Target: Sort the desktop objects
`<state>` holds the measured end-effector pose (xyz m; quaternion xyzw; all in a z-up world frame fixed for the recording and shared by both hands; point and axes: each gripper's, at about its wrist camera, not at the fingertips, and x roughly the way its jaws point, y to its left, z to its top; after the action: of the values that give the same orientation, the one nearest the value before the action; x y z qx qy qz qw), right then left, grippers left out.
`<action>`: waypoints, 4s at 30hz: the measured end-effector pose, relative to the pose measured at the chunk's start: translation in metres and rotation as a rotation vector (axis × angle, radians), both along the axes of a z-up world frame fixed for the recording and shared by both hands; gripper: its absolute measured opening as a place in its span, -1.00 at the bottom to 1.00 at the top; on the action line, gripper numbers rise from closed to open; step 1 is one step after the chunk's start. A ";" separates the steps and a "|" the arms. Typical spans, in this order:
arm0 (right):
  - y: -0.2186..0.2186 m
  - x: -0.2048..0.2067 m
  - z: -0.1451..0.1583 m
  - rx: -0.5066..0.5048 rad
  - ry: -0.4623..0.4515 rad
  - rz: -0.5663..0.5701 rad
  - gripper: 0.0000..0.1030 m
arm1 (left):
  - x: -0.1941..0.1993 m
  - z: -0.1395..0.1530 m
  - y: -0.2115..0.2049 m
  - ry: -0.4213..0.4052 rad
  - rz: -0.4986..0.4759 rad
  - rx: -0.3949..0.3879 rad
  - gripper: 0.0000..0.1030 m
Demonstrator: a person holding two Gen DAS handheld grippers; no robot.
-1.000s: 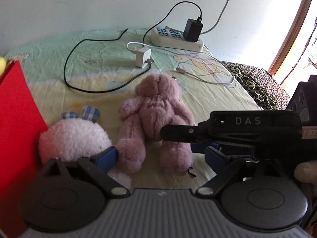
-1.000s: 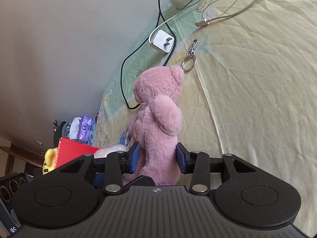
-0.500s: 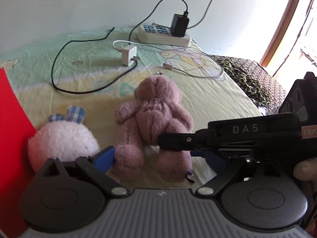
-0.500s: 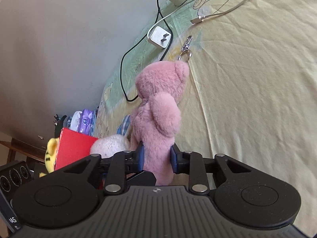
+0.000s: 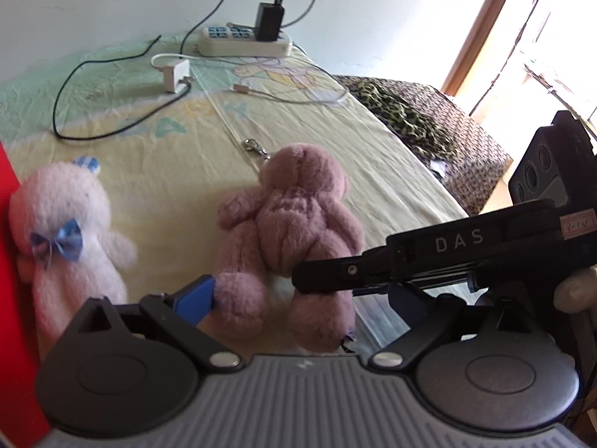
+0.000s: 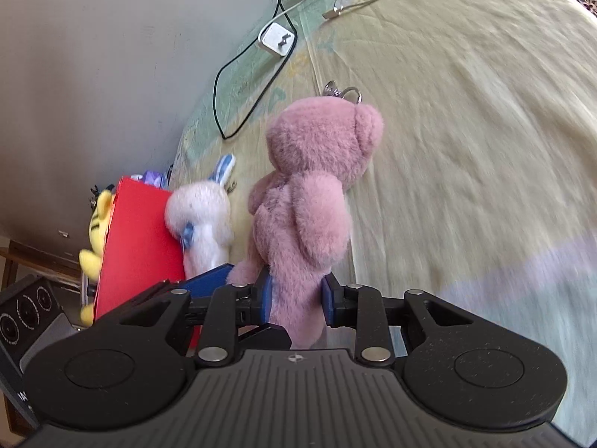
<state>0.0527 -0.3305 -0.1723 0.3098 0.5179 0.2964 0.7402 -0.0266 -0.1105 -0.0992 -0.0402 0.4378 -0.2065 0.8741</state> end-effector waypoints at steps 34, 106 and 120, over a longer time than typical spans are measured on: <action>-0.013 -0.018 -0.004 0.054 0.010 -0.118 -0.08 | 0.004 -0.024 -0.026 0.069 -0.060 -0.056 0.95; 0.266 -0.163 0.185 -0.093 -0.540 0.146 -0.16 | -0.143 0.141 0.257 -0.281 -0.238 -0.223 0.90; 0.307 -0.079 0.159 -0.227 -0.549 0.226 -0.16 | -0.061 0.105 0.266 -0.187 -0.067 -0.195 0.87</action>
<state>-0.0263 -0.0234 -0.0131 0.0742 0.3597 0.3894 0.8447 -0.0874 0.1553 0.0057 -0.0909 0.3336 -0.2799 0.8956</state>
